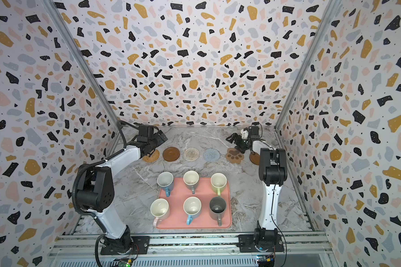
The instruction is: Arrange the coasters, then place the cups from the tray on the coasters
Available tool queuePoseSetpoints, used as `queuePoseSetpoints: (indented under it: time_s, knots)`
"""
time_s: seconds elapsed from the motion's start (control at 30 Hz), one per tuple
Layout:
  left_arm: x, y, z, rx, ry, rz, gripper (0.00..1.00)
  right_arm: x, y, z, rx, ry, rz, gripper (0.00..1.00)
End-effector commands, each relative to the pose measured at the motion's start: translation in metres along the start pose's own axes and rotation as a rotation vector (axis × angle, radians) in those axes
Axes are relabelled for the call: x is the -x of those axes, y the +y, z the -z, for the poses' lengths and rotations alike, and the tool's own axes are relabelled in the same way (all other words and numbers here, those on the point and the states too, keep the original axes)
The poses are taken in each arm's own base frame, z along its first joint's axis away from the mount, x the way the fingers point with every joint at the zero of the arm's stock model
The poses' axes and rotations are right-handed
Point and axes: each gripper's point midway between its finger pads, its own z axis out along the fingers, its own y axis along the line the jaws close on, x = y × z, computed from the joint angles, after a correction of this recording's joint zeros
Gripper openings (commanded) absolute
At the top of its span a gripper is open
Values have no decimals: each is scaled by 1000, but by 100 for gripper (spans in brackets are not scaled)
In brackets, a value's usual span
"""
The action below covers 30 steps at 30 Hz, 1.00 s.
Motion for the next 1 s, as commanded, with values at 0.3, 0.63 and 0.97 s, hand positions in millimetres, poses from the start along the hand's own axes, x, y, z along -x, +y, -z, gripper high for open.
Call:
queuePoseSetpoints:
  time_s: [0.3, 0.63, 0.97]
  knots:
    - [5, -5, 6, -22, -23, 4, 100, -11, 12, 15, -17, 18, -14, 99]
    - [5, -5, 6, -20, -22, 2, 100, 17, 40, 18, 95, -67, -14, 99]
    - [8, -8, 7, -25, -28, 2, 100, 27, 17, 9, 56, -109, -79, 99]
